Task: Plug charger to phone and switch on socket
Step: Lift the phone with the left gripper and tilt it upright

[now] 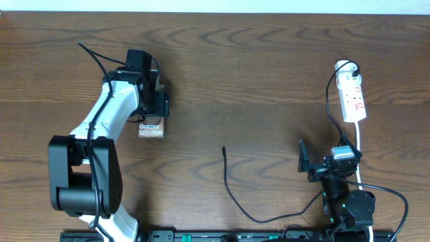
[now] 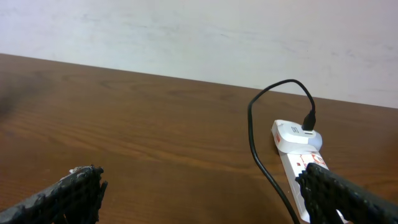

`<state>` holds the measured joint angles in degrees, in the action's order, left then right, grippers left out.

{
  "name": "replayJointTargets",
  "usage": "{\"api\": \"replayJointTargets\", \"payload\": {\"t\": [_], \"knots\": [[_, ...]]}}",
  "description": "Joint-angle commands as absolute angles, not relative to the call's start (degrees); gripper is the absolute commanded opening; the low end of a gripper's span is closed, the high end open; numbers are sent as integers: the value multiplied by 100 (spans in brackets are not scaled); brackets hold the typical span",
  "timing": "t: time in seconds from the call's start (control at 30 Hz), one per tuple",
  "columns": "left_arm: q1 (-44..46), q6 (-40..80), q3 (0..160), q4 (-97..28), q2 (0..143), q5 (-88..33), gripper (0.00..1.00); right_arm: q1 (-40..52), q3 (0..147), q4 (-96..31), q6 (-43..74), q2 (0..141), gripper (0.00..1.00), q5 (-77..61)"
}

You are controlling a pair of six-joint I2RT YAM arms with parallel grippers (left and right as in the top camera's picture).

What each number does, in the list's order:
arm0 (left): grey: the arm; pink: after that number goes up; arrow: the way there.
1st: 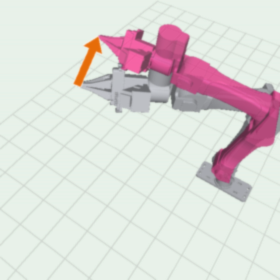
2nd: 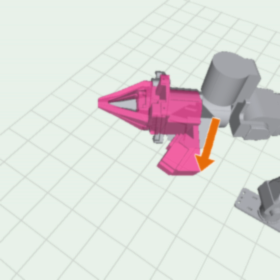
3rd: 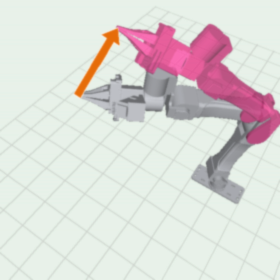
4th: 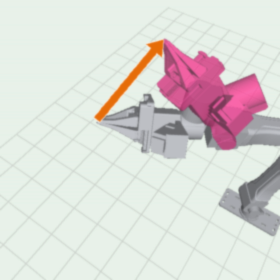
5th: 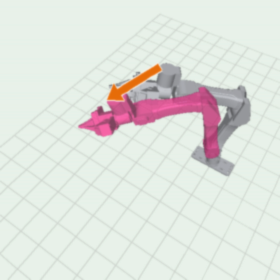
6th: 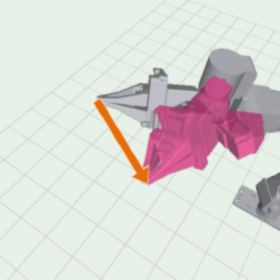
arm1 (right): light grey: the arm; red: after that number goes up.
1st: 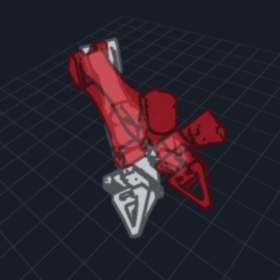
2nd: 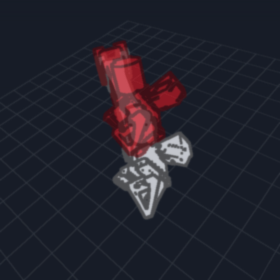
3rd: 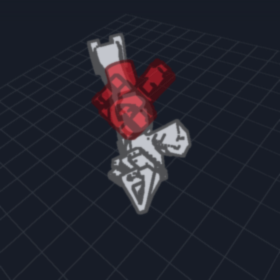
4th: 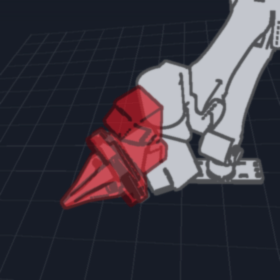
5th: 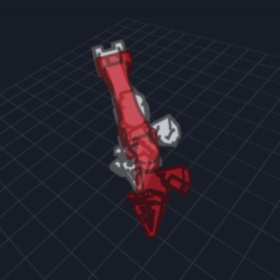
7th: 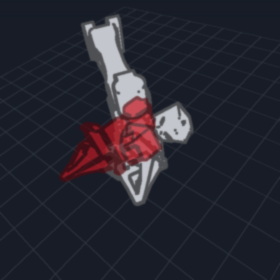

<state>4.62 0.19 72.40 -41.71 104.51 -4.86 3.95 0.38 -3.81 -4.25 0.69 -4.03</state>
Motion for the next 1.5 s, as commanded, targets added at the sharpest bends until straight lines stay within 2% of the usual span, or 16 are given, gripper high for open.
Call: {"api": "replayJointTargets", "payload": {"t": [0.0,0.37,0.6,1.1,1.37,1.47], "knots": [[495,30,7310,-4222,10226,-1111,7,408,32,-408,-499,34,99,-357],[495,148,7310,-4005,10167,-4615,7,408,32,-408,-499,34,99,-357],[495,1590,7310,-3229,10167,-6383,7,408,32,-408,-499,34,99,-357],[489,6560,7310,-1588,10167,-7612,7,408,32,-410,-499,34,99,-357],[478,8259,7310,-1568,10167,-7758,7,408,32,-410,-499,34,99,-357],[454,8499,7310,-1566,10167,-7806,8,408,32,-408,-499,34,99,-357]]}}
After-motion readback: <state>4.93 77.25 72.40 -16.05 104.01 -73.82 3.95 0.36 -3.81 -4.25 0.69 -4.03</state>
